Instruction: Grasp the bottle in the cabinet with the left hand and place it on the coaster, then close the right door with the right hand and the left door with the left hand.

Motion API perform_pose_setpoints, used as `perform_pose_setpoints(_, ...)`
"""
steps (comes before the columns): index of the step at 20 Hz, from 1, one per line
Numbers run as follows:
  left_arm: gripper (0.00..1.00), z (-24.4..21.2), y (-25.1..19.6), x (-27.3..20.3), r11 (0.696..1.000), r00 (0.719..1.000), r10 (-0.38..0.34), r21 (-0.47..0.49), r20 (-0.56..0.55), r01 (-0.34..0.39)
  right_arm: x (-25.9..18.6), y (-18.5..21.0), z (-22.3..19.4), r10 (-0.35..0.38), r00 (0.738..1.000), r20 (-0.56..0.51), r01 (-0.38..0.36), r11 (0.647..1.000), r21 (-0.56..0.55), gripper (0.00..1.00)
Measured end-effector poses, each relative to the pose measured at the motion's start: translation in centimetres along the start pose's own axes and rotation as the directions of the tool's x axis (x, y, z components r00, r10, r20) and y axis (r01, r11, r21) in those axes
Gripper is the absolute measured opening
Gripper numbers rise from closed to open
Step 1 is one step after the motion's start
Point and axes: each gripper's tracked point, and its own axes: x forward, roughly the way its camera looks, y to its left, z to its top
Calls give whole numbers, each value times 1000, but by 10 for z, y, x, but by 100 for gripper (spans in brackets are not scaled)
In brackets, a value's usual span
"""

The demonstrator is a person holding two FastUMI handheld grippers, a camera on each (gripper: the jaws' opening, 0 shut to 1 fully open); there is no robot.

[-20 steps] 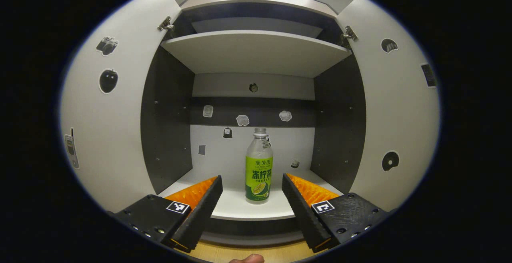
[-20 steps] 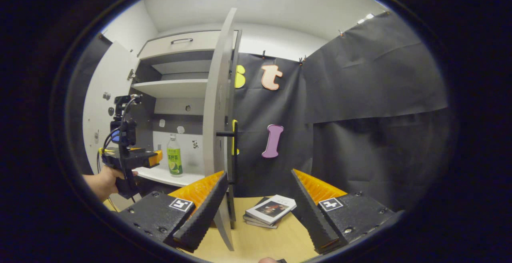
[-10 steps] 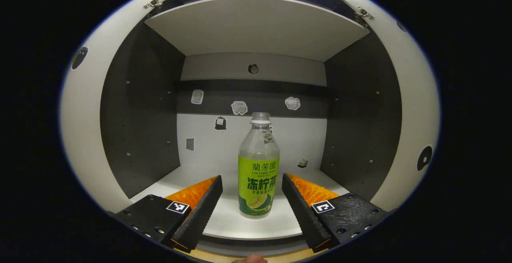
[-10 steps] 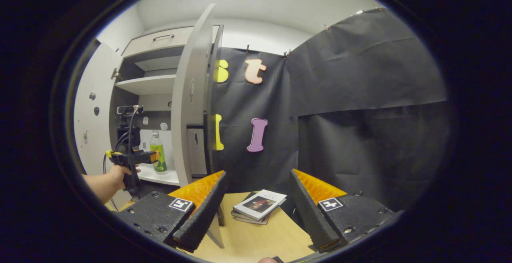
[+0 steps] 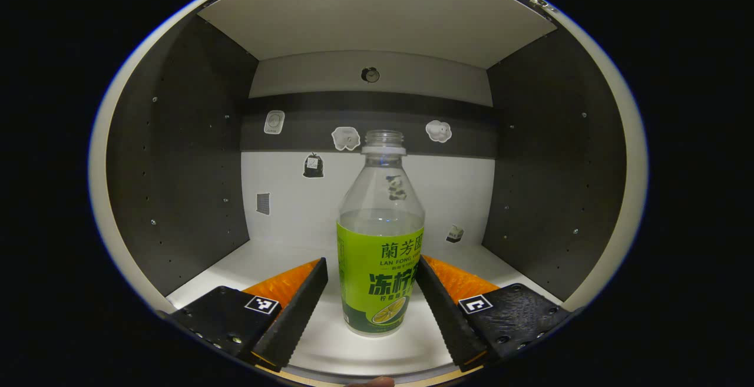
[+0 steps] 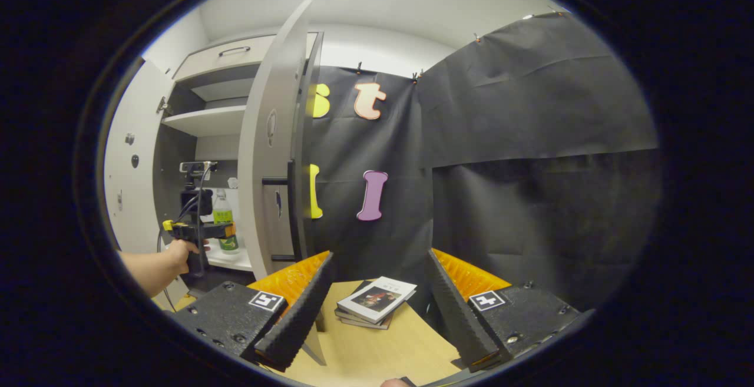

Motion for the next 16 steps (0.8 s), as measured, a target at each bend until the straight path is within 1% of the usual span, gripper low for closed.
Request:
perform_pose_setpoints(3, 95, 1, 5, 15, 1000, 1000, -6, -30, -2, 6, 1, 2, 0, -2, 1000, 1, 2, 1000, -15, 100)
perform_pose_setpoints(6, 95, 0, 1, 23, 998, 999, -37, -57, -26, 35, 0, 5, 0, 3, 1000, -2, -3, 1000, -8, 99)
perform_pose_setpoints(7, 92, 1, 0, 22, 997, 999, -43, -62, -26, 42, 1, 6, -1, 5, 1000, -4, -5, 1000, -7, 100)
perform_pose_setpoints(8, 88, 4, 2, 21, 998, 999, -37, -51, -16, 37, 2, 7, -2, 9, 1000, -6, -9, 1000, -6, 99)
perform_pose_setpoints(9, 82, 8, 3, 17, 999, 999, -32, -35, -6, 31, 3, 9, -3, 16, 1000, -9, -16, 1000, -6, 99)
perform_pose_setpoints(10, 91, 8, 3, 17, 999, 999, -31, -20, -4, 31, 3, 10, -3, 21, 1000, -10, -21, 1000, -8, 99)
perform_pose_setpoints(11, 78, 7, 2, 15, 999, 999, -34, -10, -9, 34, 4, 12, -3, 30, 999, -11, -30, 1000, -9, 100)
perform_pose_setpoints(12, 77, 6, 2, 14, 999, 999, -35, 2, -11, 35, 4, 14, -3, 40, 999, -10, -40, 999, -8, 99)
perform_pose_setpoints(13, 84, 6, 2, 15, 999, 999, -35, 18, -6, 35, 4, 15, -3, 54, 999, -8, -54, 999, -6, 99)
perform_pose_setpoints(14, 74, 10, 0, 3, 999, 999, -35, 36, 2, 35, 4, 18, -4, 70, 998, -8, -70, 998, -4, 99)
perform_pose_setpoints(16, 74, 15, -2, -9, 997, 999, -32, 64, 15, 31, 6, 21, -8, 101, 995, -19, -101, 995, -1, 99)
